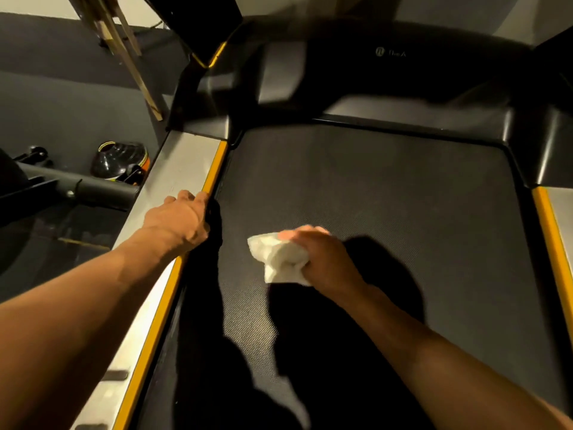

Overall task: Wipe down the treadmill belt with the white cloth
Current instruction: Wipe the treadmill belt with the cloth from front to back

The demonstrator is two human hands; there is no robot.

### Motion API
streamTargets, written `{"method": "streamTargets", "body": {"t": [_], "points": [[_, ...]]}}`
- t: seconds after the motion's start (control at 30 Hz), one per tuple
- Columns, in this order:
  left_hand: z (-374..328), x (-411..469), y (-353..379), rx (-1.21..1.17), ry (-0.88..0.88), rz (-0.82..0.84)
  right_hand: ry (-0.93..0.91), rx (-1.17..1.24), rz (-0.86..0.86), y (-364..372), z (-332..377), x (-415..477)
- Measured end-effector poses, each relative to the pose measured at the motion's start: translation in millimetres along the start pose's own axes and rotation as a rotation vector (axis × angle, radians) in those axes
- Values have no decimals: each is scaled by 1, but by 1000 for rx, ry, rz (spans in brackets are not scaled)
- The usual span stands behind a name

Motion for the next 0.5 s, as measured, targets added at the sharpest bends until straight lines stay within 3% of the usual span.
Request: {"method": "streamTargets", "body": {"t": [0.1, 0.2, 0.4, 0.5], "points": [[3, 3, 5, -14, -45, -41, 128, -141, -193, -28, -18, 38], [5, 11, 1, -36, -33, -103, 260, -77, -193, -21, -31, 47], [3, 13, 1, -151, -54, -212, 43, 49, 12, 34, 26, -5], [5, 1, 8, -182, -31, -259, 147, 115, -205, 10, 25, 8]]}}
Point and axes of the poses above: each hand's wrist, its own x-axis towards the middle knuckle, its own y-axis out of the palm, z = x × y, the point moved 4 cm from there along x, towards the middle knuckle, and after that the axes turned 4 degrees about x, right-handed, at the moved point
